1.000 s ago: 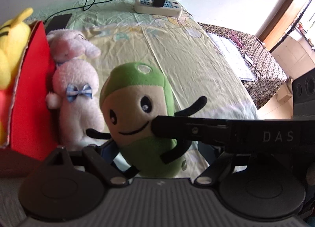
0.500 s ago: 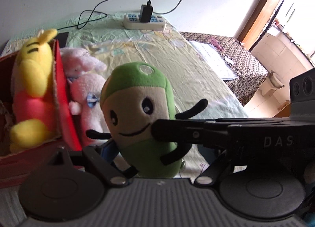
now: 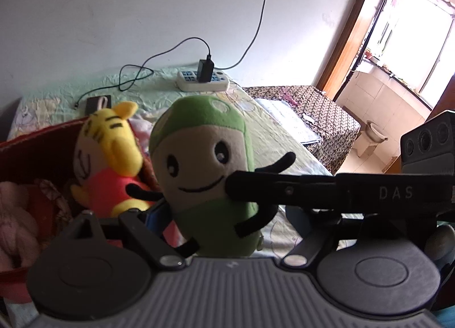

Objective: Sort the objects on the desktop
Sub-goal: 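Lift the green toy with both grippers and carry it over the red box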

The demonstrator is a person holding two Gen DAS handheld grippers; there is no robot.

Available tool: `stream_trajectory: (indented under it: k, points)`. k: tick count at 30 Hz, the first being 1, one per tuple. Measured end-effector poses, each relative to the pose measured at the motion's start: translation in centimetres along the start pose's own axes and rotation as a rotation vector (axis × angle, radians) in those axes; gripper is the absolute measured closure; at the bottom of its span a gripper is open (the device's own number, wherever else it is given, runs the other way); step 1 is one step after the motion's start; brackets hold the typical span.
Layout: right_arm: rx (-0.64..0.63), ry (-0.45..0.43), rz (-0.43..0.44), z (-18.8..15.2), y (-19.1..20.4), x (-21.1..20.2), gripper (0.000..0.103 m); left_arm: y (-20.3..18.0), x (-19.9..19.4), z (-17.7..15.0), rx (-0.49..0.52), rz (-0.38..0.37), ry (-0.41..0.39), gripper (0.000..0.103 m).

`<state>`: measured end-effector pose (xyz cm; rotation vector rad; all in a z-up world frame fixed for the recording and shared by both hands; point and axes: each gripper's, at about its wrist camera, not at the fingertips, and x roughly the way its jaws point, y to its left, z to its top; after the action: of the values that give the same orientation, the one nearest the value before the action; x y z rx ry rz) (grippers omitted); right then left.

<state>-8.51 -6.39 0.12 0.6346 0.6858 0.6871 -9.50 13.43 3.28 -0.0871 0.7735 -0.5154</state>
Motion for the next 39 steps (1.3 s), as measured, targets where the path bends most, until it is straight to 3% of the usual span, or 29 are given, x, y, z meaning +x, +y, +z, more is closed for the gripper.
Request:
stream_trajectory:
  k: [7, 21, 28, 39]
  points:
    - [-0.03, -0.005, 0.041, -1.3, 2.5, 3.2, 0.061, 3.4, -2.8, -0.9, 0.004, 0.045, -0.024, 0.019]
    - [-0.071, 0.077, 0.088, -2.1, 5.2, 9.3, 0.061, 8.8, -5.6, -2.2, -0.056, 0.141, -0.034, 0.019]
    - [-0.079, 0.075, 0.059, -1.9, 5.6, 11.2, 0.061, 10.7, -4.8, -2.0, -0.068, 0.149, -0.026, 0.019]
    - [-0.115, 0.045, -0.052, -0.9, 4.2, 14.2, 0.061, 13.5, 0.3, -0.6, -0.055, 0.132, 0.037, 0.019]
